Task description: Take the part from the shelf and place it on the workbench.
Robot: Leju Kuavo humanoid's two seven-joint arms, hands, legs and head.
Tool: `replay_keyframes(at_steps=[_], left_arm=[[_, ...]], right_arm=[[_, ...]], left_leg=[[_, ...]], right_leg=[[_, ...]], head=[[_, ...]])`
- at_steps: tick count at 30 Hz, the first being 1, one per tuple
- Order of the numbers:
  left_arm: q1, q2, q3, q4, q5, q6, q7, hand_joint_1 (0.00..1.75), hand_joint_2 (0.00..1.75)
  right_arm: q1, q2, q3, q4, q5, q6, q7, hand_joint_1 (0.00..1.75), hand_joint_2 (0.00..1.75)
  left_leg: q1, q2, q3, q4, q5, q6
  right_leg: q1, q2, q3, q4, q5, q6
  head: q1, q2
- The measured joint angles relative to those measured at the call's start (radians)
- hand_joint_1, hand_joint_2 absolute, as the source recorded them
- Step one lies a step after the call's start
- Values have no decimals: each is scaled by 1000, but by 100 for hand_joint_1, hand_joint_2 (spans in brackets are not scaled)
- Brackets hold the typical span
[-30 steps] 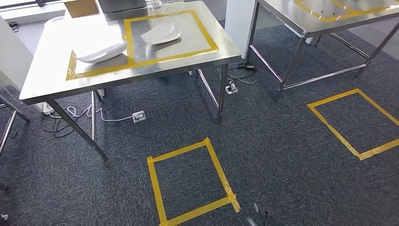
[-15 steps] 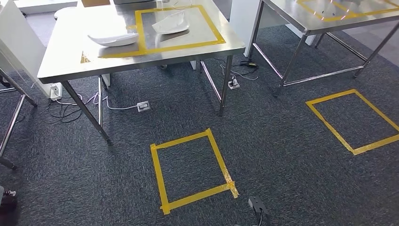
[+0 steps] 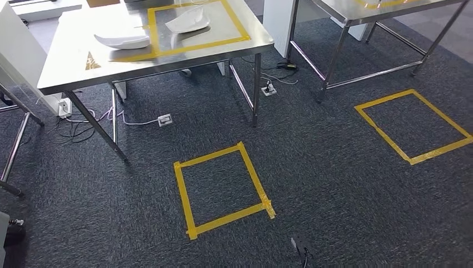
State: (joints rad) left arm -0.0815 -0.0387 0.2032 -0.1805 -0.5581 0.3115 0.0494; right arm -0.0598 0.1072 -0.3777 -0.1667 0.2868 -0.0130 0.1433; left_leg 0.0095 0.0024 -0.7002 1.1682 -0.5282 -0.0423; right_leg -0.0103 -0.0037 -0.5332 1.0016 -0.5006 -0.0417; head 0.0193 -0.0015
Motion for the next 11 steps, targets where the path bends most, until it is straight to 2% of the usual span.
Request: replay_keyframes(at_steps=[1, 2, 3, 4, 5, 6, 7, 8, 9, 11], left_arm=[[9, 3, 3, 1, 2, -3, 18, 0, 175], [20, 7, 5, 3, 5, -6, 34, 0, 175], [34, 10, 6, 6, 12, -11, 44, 0, 175], [50, 13, 6, 9, 23, -18, 49, 0, 175], [68, 15, 6, 12, 39, -26, 50, 0, 175], [85, 17, 5, 15, 56, -36, 49, 0, 175], [100, 18, 4, 17, 75, -46, 47, 0, 175], [113, 19, 2, 19, 94, -57, 44, 0, 175], [125, 20, 0, 19, 113, -67, 40, 0, 175], [144, 21, -7, 18, 145, -84, 34, 0, 175]], right_arm=[[2, 0, -1, -1, -11, -1, 0, 0, 175], [4, -1, -3, -4, -24, -1, 2, 0, 175], [5, -2, -3, -13, -40, -1, 4, 0, 175], [6, -3, -1, -25, -55, -1, 4, 0, 175], [6, -5, 4, -40, -68, 0, 3, 0, 175], [5, -7, 10, -57, -79, 0, 0, 0, 175], [5, -11, 18, -72, -89, 0, -5, 0, 175], [5, -14, 28, -86, -97, 0, -10, 0, 175], [7, -18, 37, -98, -106, 0, -16, 0, 175], [10, -25, 55, -114, -118, 1, -24, 0, 175]], left_leg=[[0, 0, -14, 63, -34, -3], [0, 0, -20, 111, -47, -5], [0, 0, -9, 127, -39, -5], [0, 0, 20, 105, -17, -3], [0, 0, 66, 48, 7, 0], [-1, 0, 121, -25, 17, 5], [-3, 0, 166, -91, 18, 9], [-5, -1, 194, -137, 12, 13], [-6, -2, 206, -161, 3, 17], [-6, -2, 203, -169, 3, 21]], right_leg=[[1, -2, -11, 1, 8, -1], [2, -4, -22, 3, 16, 0], [3, -5, -32, 4, 23, 1], [4, -5, -40, 5, 29, 3], [4, -5, -47, 7, 35, 5], [5, -4, -53, 9, 39, 9], [6, -5, -56, 10, 44, 14], [7, -6, -60, 12, 48, 20], [9, -8, -62, 12, 51, 25], [11, -10, -64, 13, 55, 21]], head=[[0, 0], [0, 0], [0, 0], [0, 0], [0, 0], [-1, 0], [0, 0], [0, 0], [1, 0], [1, 0]])
